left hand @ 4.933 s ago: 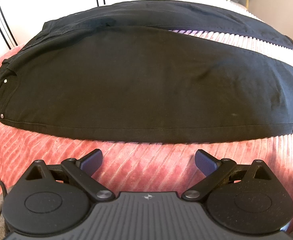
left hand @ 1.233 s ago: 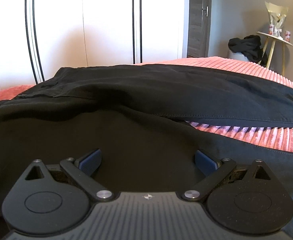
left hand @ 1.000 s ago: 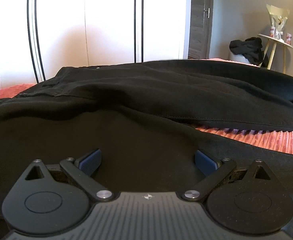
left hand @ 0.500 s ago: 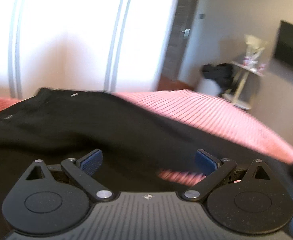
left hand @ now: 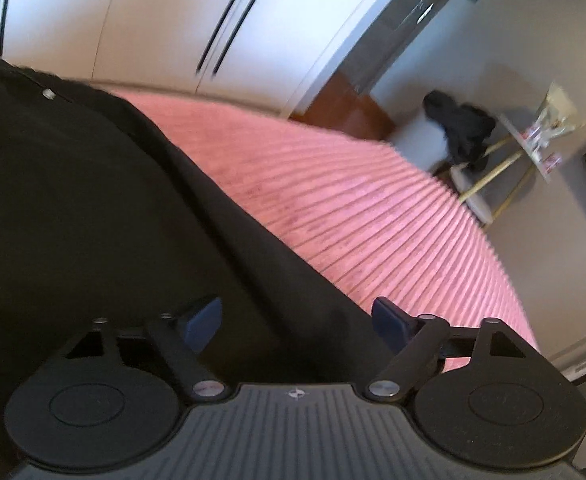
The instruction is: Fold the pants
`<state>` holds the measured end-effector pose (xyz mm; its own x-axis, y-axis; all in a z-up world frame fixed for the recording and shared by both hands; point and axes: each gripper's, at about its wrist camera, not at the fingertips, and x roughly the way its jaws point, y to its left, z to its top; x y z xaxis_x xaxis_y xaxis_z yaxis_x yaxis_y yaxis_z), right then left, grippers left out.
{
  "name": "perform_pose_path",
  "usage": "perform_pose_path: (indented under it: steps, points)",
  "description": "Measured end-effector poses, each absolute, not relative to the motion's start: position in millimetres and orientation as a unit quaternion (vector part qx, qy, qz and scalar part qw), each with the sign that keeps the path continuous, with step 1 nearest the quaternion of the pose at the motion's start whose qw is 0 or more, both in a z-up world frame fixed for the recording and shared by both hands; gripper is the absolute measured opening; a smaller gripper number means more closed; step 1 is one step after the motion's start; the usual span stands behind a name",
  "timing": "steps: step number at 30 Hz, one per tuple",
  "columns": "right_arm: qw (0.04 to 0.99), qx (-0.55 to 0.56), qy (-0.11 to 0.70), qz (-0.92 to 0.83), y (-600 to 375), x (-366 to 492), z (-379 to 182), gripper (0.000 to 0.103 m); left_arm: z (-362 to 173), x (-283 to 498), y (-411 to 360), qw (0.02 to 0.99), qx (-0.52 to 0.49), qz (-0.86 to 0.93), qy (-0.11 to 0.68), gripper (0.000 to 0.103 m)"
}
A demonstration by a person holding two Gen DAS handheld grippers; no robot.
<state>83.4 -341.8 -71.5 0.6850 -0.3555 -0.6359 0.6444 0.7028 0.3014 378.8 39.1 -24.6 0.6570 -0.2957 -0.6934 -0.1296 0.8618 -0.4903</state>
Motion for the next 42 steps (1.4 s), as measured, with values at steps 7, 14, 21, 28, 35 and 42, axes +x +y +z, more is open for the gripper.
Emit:
perform_pose_path:
  steps: [7,14,21,28,35,42]
  points:
    - [0.906,0.174,0.247,-0.296,-328.4,91.7,-72.3,0.015,-20.6,382.8,34.6,0.874,-0.239,-0.045,0.42,0.01]
    - [0.886,0.313,0.11,-0.324,-368.3,35.5,-39.4,0.009,39.0,267.8,52.8,0.914,-0.23,-0.074,0.326,0.008]
    - [0.834,0.349,0.099,-0.415,-378.1,-7.3,-28.3,0.01,22.6,102.9,67.6,0.904,-0.232,-0.041,0.358,0.009]
    - [0.787,0.34,0.193,-0.478,-391.2,-3.8,-52.6,0.017,-4.8,76.6,103.2,0.878,-0.247,0.05,0.407,0.043]
    - [0.798,0.371,0.202,-0.43,-396.0,8.7,-74.3,0.051,-7.7,87.0,179.2,0.873,-0.289,0.111,0.377,0.084]
    - [0.811,0.38,0.177,-0.408,-394.8,7.6,-78.6,0.024,-37.9,109.1,244.9,0.831,-0.403,0.139,0.356,0.051]
